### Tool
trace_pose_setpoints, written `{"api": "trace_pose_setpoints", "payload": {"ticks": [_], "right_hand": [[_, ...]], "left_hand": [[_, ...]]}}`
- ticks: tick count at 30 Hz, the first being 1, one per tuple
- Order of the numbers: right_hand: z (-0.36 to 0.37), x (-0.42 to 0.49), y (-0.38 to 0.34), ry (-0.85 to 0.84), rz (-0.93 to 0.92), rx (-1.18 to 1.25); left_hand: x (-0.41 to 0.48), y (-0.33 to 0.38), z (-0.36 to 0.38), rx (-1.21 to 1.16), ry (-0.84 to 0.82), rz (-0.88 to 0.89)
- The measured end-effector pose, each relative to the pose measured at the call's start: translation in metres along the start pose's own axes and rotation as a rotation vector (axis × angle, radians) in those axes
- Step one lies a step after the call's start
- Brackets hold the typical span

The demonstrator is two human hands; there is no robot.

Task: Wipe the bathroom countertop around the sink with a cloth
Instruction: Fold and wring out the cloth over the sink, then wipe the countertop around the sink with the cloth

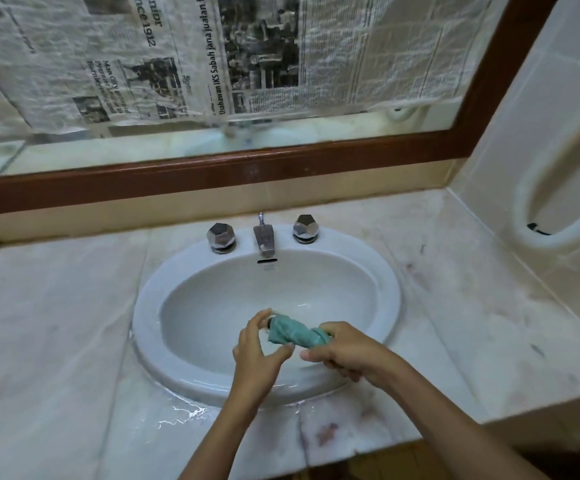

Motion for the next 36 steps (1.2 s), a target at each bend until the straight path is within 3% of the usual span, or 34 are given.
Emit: {"api": "trace_pose_setpoints", "payload": {"ticks": [4, 7, 15, 18, 23, 27, 31, 36], "right_hand": [[0.025, -0.005, 0.013, 0.072, -0.011, 0.058], [0.046, -0.005, 0.023, 0.197, -0.058, -0.187], [0.083, -0.029, 0.035, 0.464, -0.297, -0.449], [0.066, -0.040, 0.046, 0.466, -0.255, -0.130], [0.019, -0.066, 0.066, 0.400, -0.073, 0.691], [-0.037, -0.078, 0.090, 0.446, -0.022, 0.963], [-0.106, -0.097, 0.115, 0.589, -0.008, 0.893], [-0.229, -0.109, 0.147, 0.988, -0.003, 0.213]], "left_hand": [[-0.018, 0.000, -0.008, -0.359, -0.086, -0.244], [-0.027, -0.001, -0.010, -0.459, -0.122, -0.352], [-0.034, -0.002, 0.014, -0.546, -0.329, -0.375], [-0.036, 0.003, 0.023, -0.540, -0.401, -0.350], [-0.047, 0.021, 0.052, -0.654, -0.423, -0.416], [-0.057, 0.053, 0.090, -0.689, -0.409, -0.423], [-0.059, 0.075, 0.138, -0.453, -0.363, -0.391], [-0.041, 0.094, 0.175, -0.262, -0.257, -0.271]]}}
Point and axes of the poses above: each hand's wrist, its own x-axis towards the middle knuckle, its own z-axis out of the palm, y = z × x, the point moved 2 cm from there along x, towards the middle knuckle, and after that the axes turned 10 degrees about x, right-handed, at the moved point
